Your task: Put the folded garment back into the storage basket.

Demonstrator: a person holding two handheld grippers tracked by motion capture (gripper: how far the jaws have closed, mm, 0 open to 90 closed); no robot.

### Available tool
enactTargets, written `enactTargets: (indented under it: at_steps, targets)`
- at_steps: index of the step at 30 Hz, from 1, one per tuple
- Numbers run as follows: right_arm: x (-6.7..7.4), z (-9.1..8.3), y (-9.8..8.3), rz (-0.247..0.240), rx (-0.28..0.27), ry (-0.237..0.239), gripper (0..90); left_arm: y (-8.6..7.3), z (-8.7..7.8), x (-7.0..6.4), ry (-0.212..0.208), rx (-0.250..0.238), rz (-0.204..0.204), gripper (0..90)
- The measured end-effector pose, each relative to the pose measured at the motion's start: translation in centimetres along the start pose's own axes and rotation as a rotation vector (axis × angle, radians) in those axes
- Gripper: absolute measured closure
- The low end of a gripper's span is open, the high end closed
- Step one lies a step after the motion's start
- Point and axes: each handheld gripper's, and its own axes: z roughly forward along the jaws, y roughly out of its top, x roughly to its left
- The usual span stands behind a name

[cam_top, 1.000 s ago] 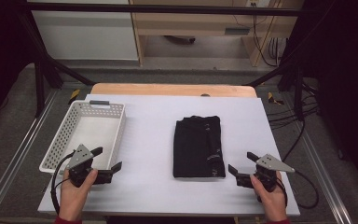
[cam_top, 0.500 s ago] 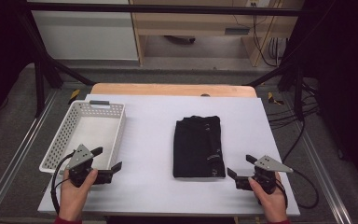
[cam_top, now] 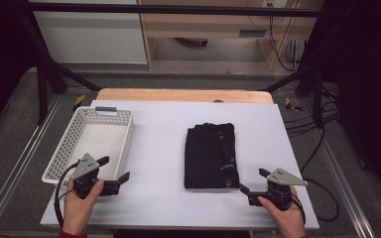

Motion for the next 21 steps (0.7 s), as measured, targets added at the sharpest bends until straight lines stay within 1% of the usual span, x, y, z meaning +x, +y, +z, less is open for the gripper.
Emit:
enactTargets:
  at_steps: [2, 9, 12, 21]
  targets:
    - [0.4, 0.1, -0.1, -0.018, 0.023, 0.007, 8.0, 0.0, 0.0, 0.0, 0.001, 0.000, 0.000, 4.6]
    - [0.9, 0.3, -0.1, -0.031, 0.044, 0.018, 7.7, 0.0, 0.0, 0.0, 0.005, 0.001, -0.002, 4.6]
    - [1.1, 0.4, -0.2, -0.035, 0.061, 0.031, 7.7, 0.0, 0.0, 0.0, 0.009, 0.003, -0.003, 4.6]
    - [1.4, 0.6, -0.3, -0.054, 0.081, 0.041, 7.7, 0.0, 0.0, 0.0, 0.008, 0.004, 0.000, 4.6]
